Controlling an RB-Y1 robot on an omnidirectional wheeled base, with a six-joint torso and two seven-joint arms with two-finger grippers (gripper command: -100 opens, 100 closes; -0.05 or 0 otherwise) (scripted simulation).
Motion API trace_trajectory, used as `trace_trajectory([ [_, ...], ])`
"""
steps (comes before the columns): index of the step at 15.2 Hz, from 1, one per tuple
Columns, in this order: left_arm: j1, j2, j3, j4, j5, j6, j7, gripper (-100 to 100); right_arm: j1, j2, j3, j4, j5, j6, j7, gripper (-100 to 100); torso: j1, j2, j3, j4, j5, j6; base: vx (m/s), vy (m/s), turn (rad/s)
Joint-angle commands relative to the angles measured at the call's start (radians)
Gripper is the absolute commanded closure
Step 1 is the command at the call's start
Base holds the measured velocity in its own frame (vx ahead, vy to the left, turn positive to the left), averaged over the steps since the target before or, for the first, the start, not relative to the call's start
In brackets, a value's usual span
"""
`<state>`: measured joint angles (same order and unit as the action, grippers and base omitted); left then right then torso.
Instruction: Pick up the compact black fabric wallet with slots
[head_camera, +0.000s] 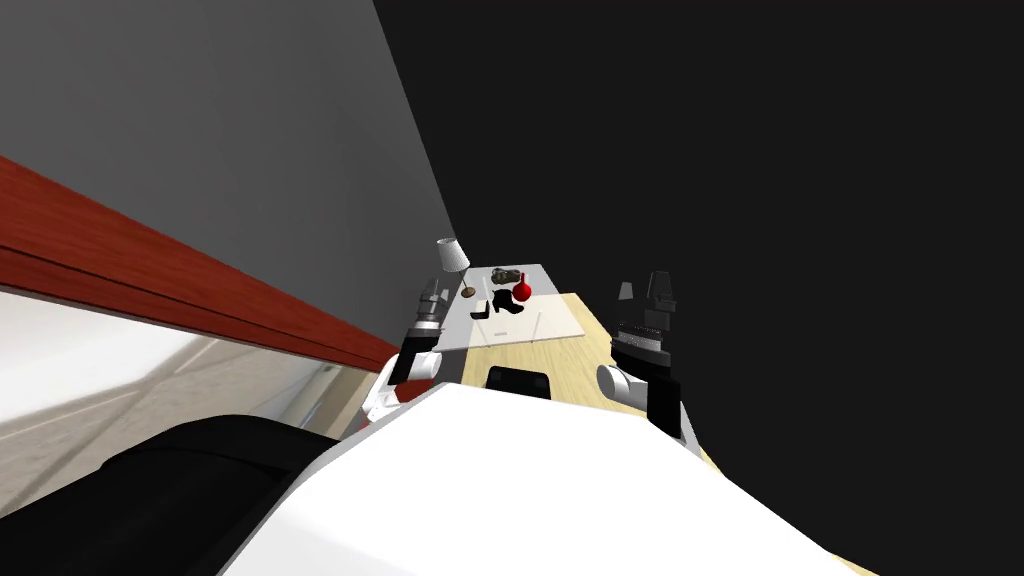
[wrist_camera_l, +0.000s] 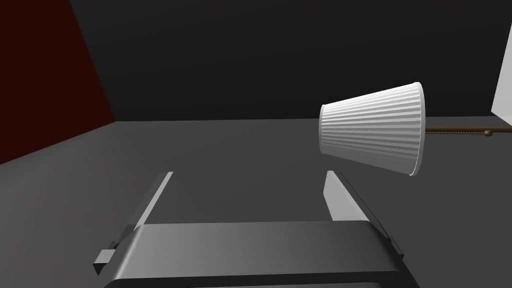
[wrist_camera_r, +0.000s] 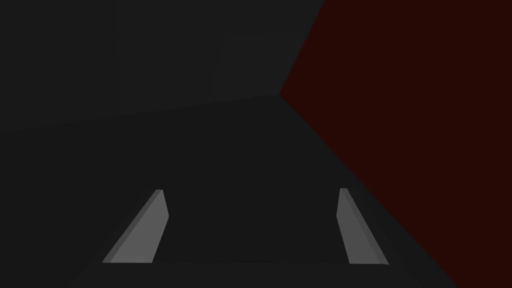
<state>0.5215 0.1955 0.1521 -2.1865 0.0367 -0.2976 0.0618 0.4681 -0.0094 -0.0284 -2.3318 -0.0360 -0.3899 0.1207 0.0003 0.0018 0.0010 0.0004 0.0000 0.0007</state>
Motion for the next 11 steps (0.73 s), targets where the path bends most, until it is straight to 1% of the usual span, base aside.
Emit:
trace_trajectory([
  [1,-0.008,0.022,0.015,0.026,0.011,0.04,-0.001,-100,0.0,0.0,0.0,0.0,0.0,0.0,0.0,0,0.0,0.0,0.0,0.0,0.0,0.0,-0.023,-0.003,-0.159],
  [2,-0.012,0.048,0.034,0.056,0.027,0.067,-0.001,-100,0.0,0.0,0.0,0.0,0.0,0.0,0.0,0,0.0,0.0,0.0,0.0,0.0,0.0,-0.026,-0.007,-0.167],
  [3,-0.012,0.048,0.034,0.056,0.027,0.081,-0.001,-100,0.0,0.0,0.0,0.0,0.0,0.0,0.0,0,0.0,0.0,0.0,0.0,0.0,0.0,-0.027,-0.01,-0.17],
  [4,-0.016,0.073,0.054,0.081,0.044,0.11,-0.002,-100,0.0,0.0,0.0,0.0,0.0,0.0,0.0,0,0.0,0.0,0.0,0.0,0.0,0.0,-0.027,-0.013,-0.24],
  [5,-0.016,0.073,0.054,0.087,0.044,0.124,-0.002,-100,0.0,0.0,0.0,0.0,0.0,0.0,0.0,0,0.0,0.0,0.0,0.0,0.0,0.0,-0.027,-0.006,-0.206],
  [6,-0.02,0.097,0.076,0.12,0.062,0.149,-0.002,-100,0.0,0.0,0.0,0.0,0.0,0.0,0.0,0,0.0,0.0,0.0,0.0,0.0,0.0,-0.029,-0.008,-0.273],
  [7,-0.02,0.097,0.076,0.12,0.062,0.171,-0.002,-100,0.0,0.0,0.0,0.0,0.0,0.0,0.0,0,0.0,0.0,0.0,0.0,0.0,0.0,-0.026,-0.006,-0.224],
  [8,-0.024,0.12,0.099,0.155,0.081,0.199,-0.003,-100,0.0,0.0,0.0,0.0,0.0,0.0,0.0,0,0.0,0.0,0.0,0.0,0.0,0.0,-0.024,-0.01,-0.214],
  [9,-0.024,0.12,0.099,0.155,0.081,0.219,-0.003,-100,0.0,0.0,0.0,0.0,0.0,0.0,0.0,0,0.0,0.0,0.0,0.0,0.0,0.0,-0.023,-0.01,-0.187],
  [10,-0.028,0.142,0.123,0.191,0.1,0.243,-0.003,-100,0.0,0.0,0.0,0.0,0.0,0.0,0.0,0,0.0,0.0,0.0,0.0,0.0,0.0,-0.023,-0.013,-0.279],
  [11,-0.028,0.142,0.123,0.191,0.1,0.27,-0.003,-100,0.0,0.0,0.0,0.0,0.0,0.0,0.0,0,0.0,0.0,0.0,0.0,0.0,0.0,-0.021,-0.008,-0.224],
])
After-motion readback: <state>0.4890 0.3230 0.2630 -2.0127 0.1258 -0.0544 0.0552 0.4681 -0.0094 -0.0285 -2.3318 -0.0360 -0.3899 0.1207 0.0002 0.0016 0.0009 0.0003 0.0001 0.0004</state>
